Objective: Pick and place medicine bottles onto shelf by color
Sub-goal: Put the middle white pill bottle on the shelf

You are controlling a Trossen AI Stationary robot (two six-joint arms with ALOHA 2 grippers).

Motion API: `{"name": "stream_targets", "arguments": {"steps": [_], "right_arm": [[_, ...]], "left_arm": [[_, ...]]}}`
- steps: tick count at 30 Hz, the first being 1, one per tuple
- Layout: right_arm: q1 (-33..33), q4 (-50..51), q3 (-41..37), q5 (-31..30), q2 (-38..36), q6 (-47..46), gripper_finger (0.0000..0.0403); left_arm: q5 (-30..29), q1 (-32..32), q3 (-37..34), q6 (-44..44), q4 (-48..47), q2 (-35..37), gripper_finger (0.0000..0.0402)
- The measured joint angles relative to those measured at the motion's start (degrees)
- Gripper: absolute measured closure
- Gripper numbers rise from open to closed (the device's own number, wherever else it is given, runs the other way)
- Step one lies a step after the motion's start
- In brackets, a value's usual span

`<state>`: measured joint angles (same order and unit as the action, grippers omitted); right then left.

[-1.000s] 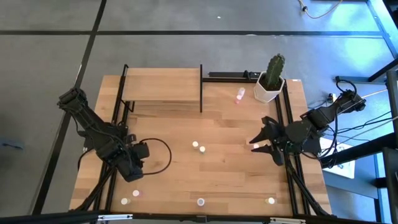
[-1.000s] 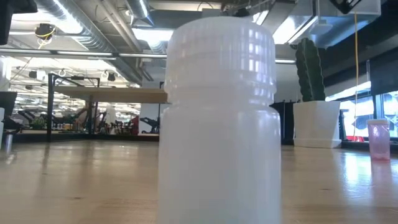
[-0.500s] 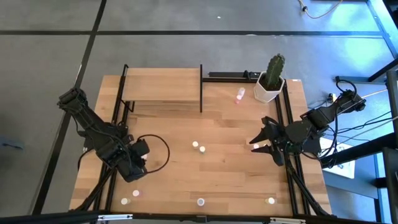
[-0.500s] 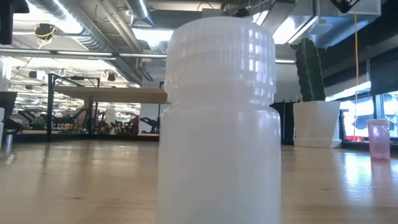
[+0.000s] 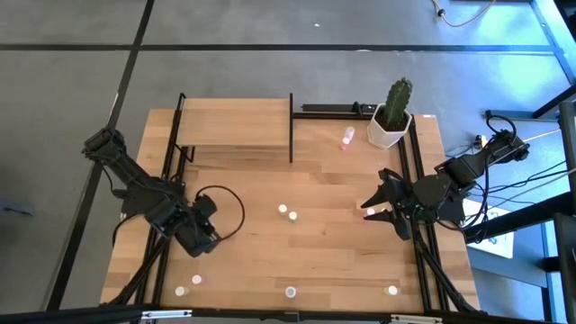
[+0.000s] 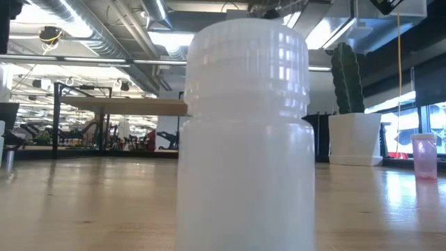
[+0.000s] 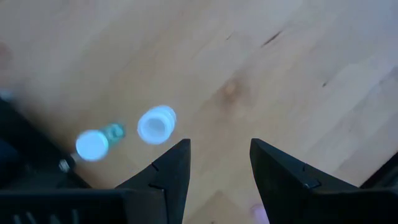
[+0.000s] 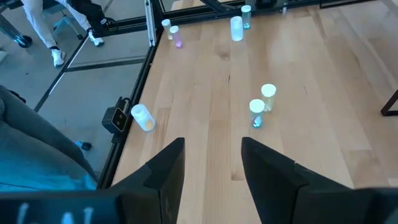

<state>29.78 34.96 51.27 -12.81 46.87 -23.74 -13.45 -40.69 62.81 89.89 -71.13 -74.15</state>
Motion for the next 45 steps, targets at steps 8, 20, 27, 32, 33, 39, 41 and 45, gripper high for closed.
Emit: {"name": "stream_targets", "arguments": {"steps": [8, 20, 27, 32, 33, 39, 41, 45], "right_arm": [[0.0, 0.0, 0.0, 0.0, 0.0, 0.1, 0.0242], [0.0, 0.0, 0.0, -0.1, 0.0, 0.0, 0.0242], [0.0, 0.0, 0.0, -0.1, 0.0, 0.1, 0.0242], [0.0, 0.1, 0.0, -0.1, 0.0, 0.1, 0.0242], [0.0, 0.1, 0.0, -0.1, 0.0, 0.0, 0.0242], [0.0, 0.1, 0.0, -0.1, 0.0, 0.0, 0.0242], [0.0, 0.1, 0.0, -0.1, 0.0, 0.0, 0.0242], [0.0, 0.1, 0.0, -0.1, 0.0, 0.0, 0.0242]], "left_arm": [[5.1, 3.3, 0.0, -2.0, -0.3, -0.9, 0.0221], [5.7, 3.1, -0.8, -6.5, -3.1, -4.4, 0.0141], [8.8, 5.0, -7.9, -8.7, 1.9, -4.5, 0.0133], [8.9, 6.5, -11.3, -14.3, 5.8, -4.5, 0.0133], [8.9, 6.7, -11.7, -14.9, 5.6, -4.5, 0.0133], [8.5, 7.8, -12.0, -15.6, 5.5, -4.5, 0.0133], [8.5, 7.8, -12.0, -15.6, 5.0, -4.5, 0.0133], [9.6, 7.8, -13.7, -15.0, 6.7, -4.5, 0.0133]]}}
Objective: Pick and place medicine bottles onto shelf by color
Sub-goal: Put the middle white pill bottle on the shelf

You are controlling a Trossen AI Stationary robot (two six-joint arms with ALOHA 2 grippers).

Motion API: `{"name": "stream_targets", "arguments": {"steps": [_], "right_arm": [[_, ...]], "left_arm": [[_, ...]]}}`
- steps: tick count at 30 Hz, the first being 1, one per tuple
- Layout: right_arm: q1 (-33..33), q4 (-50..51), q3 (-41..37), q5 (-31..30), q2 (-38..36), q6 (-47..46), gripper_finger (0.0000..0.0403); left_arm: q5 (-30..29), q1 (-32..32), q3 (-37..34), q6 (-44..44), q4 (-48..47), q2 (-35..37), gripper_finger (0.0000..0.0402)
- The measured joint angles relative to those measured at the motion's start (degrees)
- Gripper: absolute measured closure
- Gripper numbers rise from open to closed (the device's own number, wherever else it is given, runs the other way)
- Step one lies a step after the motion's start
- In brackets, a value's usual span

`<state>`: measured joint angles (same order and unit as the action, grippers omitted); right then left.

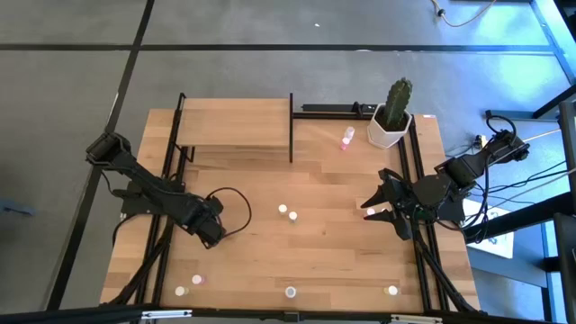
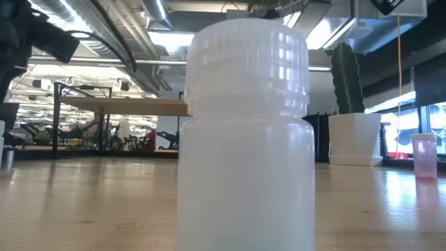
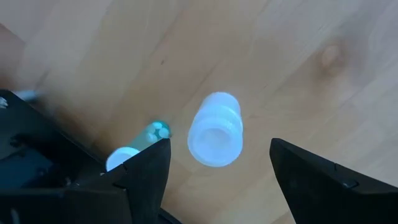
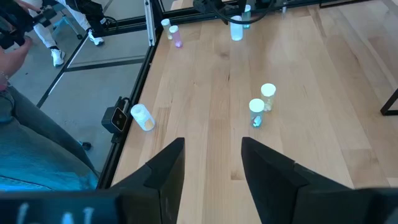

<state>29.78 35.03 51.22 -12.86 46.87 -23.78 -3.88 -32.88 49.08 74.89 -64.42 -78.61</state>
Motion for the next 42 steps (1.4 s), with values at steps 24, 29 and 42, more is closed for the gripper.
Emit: {"name": "stream_targets", "arguments": {"steps": [24, 29, 42], "right_arm": [[0.0, 0.0, 0.0, 0.0, 0.0, 0.0, 0.0242], [0.0, 0.0, 0.0, 0.0, 0.0, 0.0, 0.0242], [0.0, 0.0, 0.0, 0.0, 0.0, 0.0, 0.0242]], "left_arm": [[-0.7, 0.0, -5.4, 2.9, 7.7, 0.0, 0.0234], [-0.3, 0.0, -5.2, 3.0, 7.8, 0.1, 0.0275], [-0.8, 0.0, 0.4, 1.0, 7.1, -0.1, 0.0282]]}}
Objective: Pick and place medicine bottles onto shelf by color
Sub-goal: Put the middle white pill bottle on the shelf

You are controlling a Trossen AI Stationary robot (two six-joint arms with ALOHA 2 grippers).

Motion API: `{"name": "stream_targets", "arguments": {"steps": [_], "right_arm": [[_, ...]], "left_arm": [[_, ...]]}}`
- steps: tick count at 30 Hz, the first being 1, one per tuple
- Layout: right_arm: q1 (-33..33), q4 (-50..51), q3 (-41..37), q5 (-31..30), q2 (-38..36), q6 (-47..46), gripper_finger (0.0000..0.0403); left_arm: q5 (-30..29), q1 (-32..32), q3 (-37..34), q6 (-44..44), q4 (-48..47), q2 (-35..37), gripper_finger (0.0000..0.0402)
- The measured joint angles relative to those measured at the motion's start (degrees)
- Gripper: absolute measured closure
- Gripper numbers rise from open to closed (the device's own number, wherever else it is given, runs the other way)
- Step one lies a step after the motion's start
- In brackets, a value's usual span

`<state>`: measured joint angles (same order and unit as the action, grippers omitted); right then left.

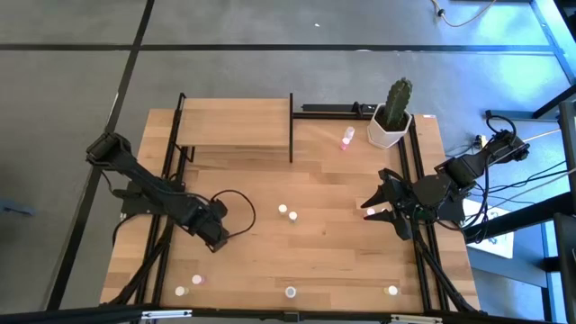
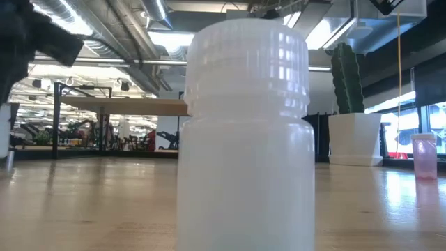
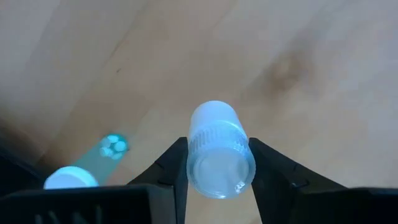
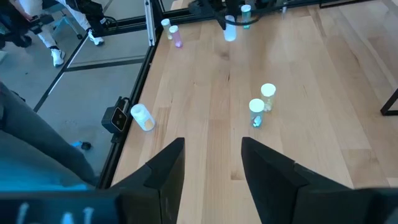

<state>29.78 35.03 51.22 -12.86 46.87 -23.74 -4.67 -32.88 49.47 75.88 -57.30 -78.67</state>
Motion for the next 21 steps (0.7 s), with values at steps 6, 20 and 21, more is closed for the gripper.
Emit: {"name": "stream_targets", "arguments": {"steps": [6, 20, 21], "right_arm": [[0.0, 0.0, 0.0, 0.0, 0.0, -0.1, 0.0242], [0.0, 0.0, 0.0, 0.0, 0.0, 0.2, 0.0242], [0.0, 0.0, 0.0, 0.0, 0.0, 0.5, 0.0242]], "left_arm": [[-1.5, 1.5, 8.0, -2.3, -4.0, 0.0, 0.0282], [-7.0, 11.3, 28.4, -15.6, -16.6, 0.0, 0.0283], [-7.3, 12.2, 29.8, -16.8, -17.9, 0.0, 0.0283]]}}
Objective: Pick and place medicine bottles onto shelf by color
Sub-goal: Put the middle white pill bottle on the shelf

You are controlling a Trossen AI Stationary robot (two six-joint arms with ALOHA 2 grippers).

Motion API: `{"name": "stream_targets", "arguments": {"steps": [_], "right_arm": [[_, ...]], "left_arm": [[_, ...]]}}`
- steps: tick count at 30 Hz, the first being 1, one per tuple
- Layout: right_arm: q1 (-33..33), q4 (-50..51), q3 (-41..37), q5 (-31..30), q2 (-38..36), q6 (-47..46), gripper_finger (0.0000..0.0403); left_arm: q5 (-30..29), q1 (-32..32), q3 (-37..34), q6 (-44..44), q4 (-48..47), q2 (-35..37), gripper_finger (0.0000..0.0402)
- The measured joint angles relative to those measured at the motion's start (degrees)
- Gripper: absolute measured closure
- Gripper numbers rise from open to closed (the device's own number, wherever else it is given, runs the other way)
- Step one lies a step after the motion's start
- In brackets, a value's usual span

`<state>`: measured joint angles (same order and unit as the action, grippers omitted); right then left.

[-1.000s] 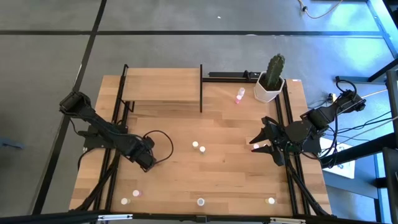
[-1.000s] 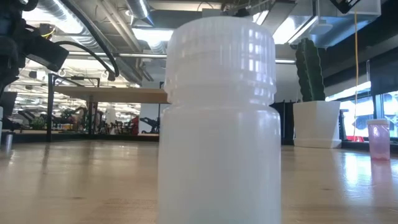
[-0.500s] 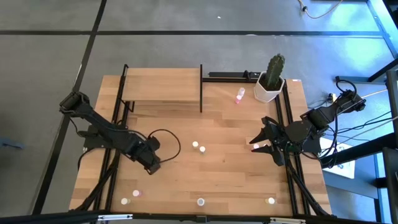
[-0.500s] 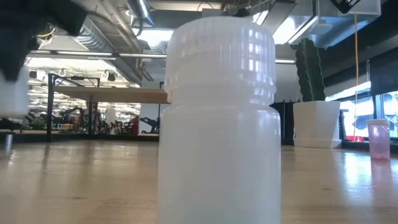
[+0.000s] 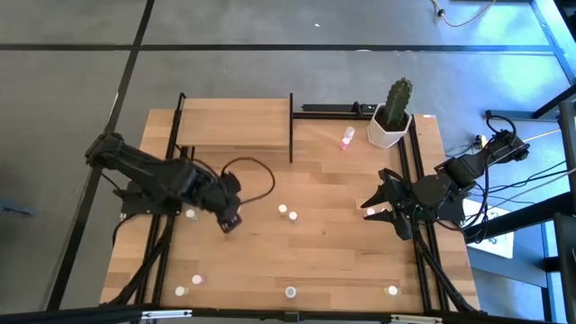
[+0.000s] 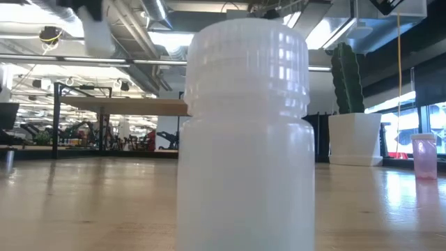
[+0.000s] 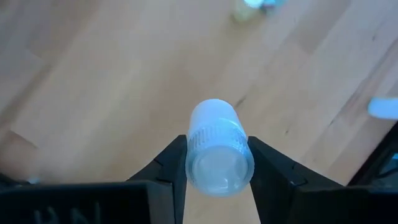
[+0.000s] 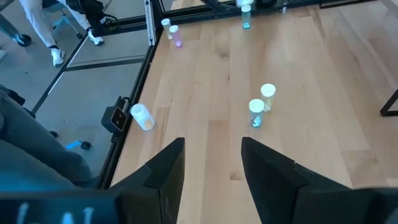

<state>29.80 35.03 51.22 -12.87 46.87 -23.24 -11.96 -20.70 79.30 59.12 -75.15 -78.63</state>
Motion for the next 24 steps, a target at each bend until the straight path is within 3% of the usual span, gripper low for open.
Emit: {"name": "stream_targets", "arguments": {"steps": [7, 12, 18, 24], "right_arm": [[0.0, 0.0, 0.0, -5.1, 0.0, 7.3, 0.0242], [0.0, 0.0, 0.0, -16.9, 0.0, 7.2, 0.0242], [0.0, -0.1, 0.0, -28.6, 0.0, 8.2, 0.0242], [0.0, -0.6, 0.0, -30.2, 0.0, 11.5, 0.0242]], "left_arm": [[-1.0, 8.3, 9.0, -5.4, -9.7, 0.0, 0.0283], [-1.0, 15.5, 14.6, -9.9, -15.0, 0.0, 0.0282], [-1.0, 25.7, 18.8, -17.6, -14.9, 0.1, 0.0281], [-1.3, 37.3, 20.3, -23.2, -14.8, 0.0, 0.0281]]}}
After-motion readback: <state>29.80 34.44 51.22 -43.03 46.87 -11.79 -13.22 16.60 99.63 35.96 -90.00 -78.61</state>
